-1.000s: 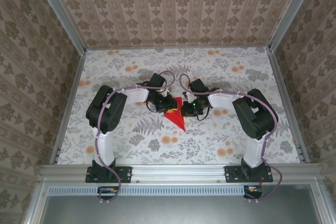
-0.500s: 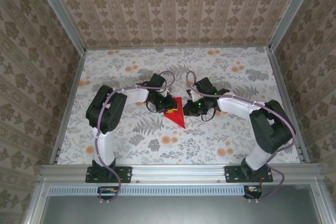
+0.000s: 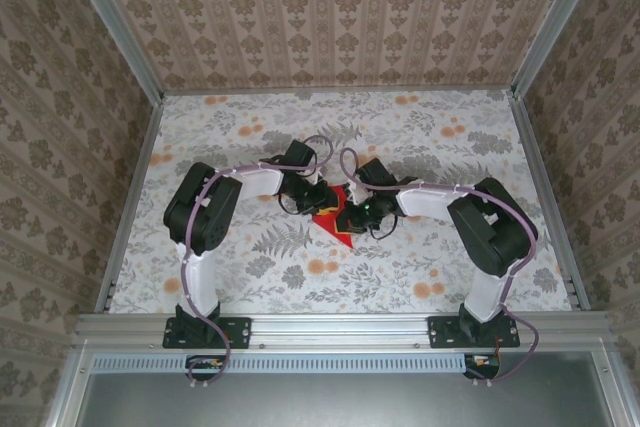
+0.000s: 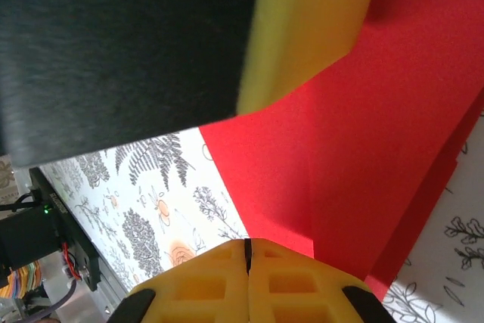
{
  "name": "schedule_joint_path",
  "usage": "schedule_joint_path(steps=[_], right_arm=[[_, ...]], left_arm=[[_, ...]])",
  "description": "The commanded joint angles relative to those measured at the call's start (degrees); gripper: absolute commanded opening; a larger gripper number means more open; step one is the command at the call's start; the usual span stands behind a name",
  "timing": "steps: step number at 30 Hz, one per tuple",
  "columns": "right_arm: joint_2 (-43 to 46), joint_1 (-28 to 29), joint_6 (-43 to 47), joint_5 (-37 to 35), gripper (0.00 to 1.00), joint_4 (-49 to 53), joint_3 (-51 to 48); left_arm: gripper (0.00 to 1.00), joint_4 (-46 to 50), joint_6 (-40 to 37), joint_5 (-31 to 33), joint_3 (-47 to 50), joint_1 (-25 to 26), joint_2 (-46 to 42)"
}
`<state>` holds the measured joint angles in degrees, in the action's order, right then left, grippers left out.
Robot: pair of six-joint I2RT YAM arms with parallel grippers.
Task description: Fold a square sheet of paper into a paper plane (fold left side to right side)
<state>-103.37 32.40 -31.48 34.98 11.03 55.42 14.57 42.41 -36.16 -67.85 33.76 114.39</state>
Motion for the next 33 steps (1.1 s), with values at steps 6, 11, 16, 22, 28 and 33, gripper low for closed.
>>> schedule_joint_path(steps=[6,11,16,22,28,33], right_arm=[[-1.5,0.8,1.9,-1.8,0.06,3.9,0.6],[-1.8,0.9,2.1,-2.4,0.06,4.3,-0.2],[-2.1,0.9,2.3,-2.7,0.06,4.4,-0.6],[-2.5,1.0,2.8,-2.4,0.06,5.2,-0.8],[-2.6,1.3,3.1,-2.8,0.06,5.8,-1.2],[-2.7,1.4,3.3,-2.8,0.06,6.3,-1.7]], left_arm=[[0.21,3.6,-1.1,3.3,1.8,-0.1,0.5],[0.21,3.6,-1.2,3.4,1.8,-0.1,0.6],[0.21,3.9,-1.3,3.4,1.6,-0.2,0.6],[0.21,4.0,-1.3,3.4,1.4,-0.3,0.6],[0.21,4.1,-1.4,3.5,1.3,-0.4,0.6],[0.21,4.2,-1.4,3.6,1.4,-0.4,0.7]])
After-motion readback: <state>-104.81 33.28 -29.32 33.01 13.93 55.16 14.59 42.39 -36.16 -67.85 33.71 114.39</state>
